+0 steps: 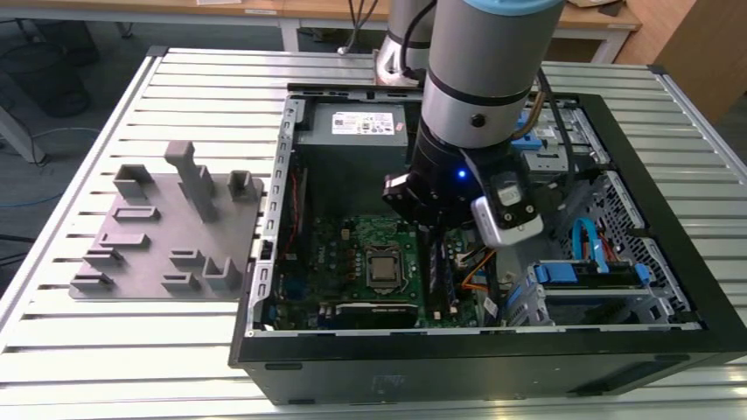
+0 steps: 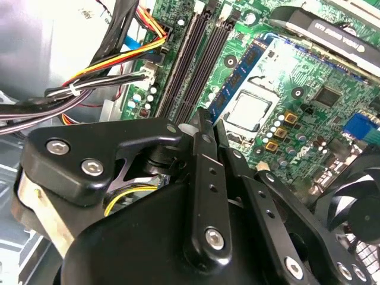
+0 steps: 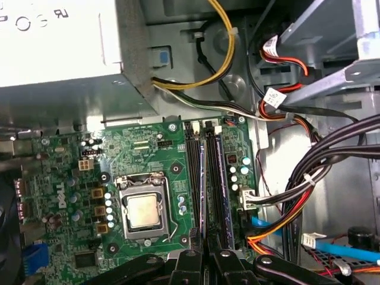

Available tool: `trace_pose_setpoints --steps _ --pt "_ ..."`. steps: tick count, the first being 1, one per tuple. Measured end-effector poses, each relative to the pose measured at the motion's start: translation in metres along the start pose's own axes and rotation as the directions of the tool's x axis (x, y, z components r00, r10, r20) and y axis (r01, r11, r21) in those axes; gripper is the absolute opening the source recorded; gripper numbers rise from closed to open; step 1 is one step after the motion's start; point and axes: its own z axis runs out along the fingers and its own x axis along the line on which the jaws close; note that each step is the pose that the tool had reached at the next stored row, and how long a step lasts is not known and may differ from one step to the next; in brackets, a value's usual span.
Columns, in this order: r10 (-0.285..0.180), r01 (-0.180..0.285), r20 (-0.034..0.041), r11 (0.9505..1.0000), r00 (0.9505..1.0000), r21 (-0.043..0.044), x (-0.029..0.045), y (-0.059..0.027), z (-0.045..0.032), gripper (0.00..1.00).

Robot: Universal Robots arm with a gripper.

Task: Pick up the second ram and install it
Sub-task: 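Insert the second ram into the second slot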

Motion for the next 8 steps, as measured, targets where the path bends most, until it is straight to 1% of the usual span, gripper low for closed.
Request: trace_pose_setpoints --steps 8 --pt "0.057 -0.057 0.0009 0.9984 0.9984 0.0014 0.0 0.0 0.0001 0.14"
